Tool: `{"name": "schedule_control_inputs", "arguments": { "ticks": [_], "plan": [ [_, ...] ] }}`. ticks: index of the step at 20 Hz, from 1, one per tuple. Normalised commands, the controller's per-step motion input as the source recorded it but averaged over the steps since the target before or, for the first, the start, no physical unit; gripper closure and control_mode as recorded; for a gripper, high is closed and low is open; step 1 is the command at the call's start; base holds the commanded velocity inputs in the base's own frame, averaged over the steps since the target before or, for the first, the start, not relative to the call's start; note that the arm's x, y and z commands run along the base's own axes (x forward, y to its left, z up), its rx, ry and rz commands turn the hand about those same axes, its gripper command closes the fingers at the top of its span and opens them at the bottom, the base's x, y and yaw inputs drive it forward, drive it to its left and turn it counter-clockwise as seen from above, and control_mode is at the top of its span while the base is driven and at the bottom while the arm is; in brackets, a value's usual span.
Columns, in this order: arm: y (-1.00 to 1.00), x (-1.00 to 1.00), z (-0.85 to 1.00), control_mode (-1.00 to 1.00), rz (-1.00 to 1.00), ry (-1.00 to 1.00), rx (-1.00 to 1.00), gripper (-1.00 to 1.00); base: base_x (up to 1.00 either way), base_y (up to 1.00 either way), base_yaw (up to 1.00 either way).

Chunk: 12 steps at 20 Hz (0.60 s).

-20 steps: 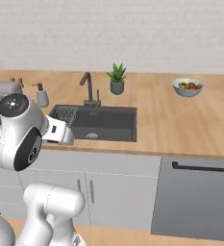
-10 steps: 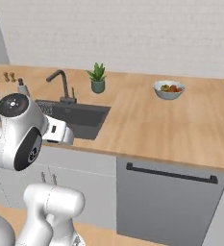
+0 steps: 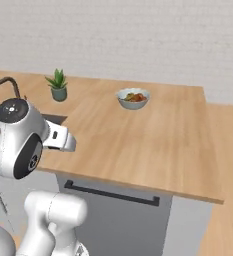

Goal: Navigate to the dishwasher.

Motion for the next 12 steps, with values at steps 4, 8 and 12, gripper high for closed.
{"name": "schedule_control_inputs", "arguments": {
  "ticks": [4, 8, 12],
  "plan": [
    [0.0, 0.0, 0.0, 1.0, 0.0, 0.0, 0.0, -1.0, 0.66, -0.74, -0.05],
    [0.0, 0.0, 0.0, 1.0, 0.0, 0.0, 0.0, -1.0, 0.54, -0.4, -0.17],
    [0.0, 0.0, 0.0, 1.0, 0.0, 0.0, 0.0, -1.0, 0.21, -0.85, -0.25]
  ]
}}
